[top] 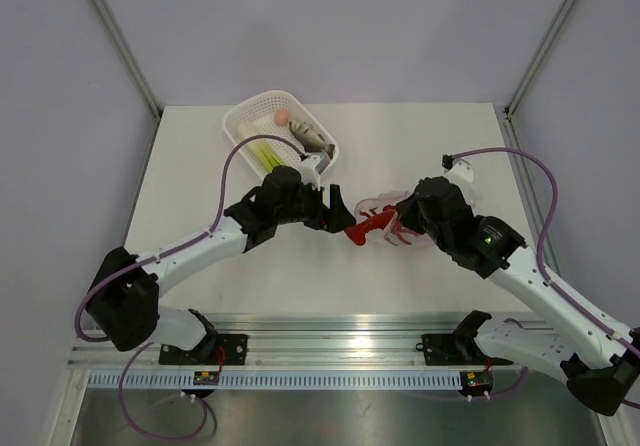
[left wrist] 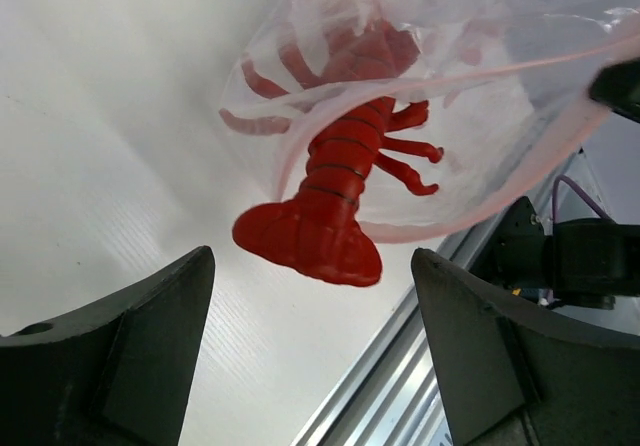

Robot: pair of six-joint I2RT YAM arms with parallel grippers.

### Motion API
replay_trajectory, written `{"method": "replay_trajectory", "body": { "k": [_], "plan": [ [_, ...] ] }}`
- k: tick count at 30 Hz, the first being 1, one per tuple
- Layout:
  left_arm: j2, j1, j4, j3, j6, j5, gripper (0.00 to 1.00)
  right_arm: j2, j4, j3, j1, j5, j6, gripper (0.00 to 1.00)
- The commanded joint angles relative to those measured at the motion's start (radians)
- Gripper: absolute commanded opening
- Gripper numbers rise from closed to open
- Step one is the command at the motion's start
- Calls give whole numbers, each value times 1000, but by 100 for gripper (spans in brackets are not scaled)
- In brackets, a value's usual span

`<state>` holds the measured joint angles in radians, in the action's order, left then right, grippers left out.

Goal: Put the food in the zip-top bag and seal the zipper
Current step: Adjust the zipper food storage bag at the center of the board.

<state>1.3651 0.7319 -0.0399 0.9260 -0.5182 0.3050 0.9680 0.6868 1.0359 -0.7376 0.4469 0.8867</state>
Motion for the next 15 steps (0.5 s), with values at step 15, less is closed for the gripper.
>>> {"method": "replay_trajectory", "body": {
  "k": [15],
  "plan": [
    [268, -2, 308, 62, -95, -17, 43, 34, -18, 55, 4, -14, 8, 0]
  ]
}}
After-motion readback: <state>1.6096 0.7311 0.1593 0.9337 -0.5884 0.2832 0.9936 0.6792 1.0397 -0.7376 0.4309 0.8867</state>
